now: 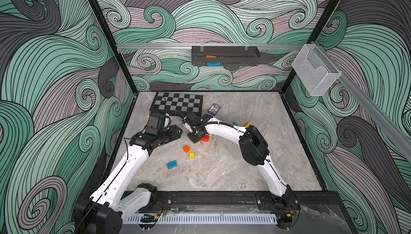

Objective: Assemble a carrot with building blocks
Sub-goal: Adjust the building block at the center of the board.

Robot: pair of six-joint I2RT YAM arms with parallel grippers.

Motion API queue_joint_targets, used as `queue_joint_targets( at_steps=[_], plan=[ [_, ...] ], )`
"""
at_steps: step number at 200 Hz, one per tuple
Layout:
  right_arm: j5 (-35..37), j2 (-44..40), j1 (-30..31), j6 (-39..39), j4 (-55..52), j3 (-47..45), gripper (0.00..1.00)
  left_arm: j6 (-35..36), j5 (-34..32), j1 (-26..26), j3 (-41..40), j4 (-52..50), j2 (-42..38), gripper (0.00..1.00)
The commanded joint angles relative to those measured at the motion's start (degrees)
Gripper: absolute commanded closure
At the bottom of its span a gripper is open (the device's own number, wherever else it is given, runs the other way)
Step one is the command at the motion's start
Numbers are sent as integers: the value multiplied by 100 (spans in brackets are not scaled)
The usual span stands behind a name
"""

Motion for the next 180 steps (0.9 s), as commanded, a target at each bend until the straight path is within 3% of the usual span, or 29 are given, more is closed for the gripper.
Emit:
queue_joint_targets(
  at_steps=[1, 180],
  plan=[
    [344, 78, 8, -94, -62, 153, 78, -22, -54, 29, -8, -52, -47, 49],
    [766, -63, -10, -165, -158, -300, 78, -6, 41, 29, 1, 114, 212, 48]
  ],
)
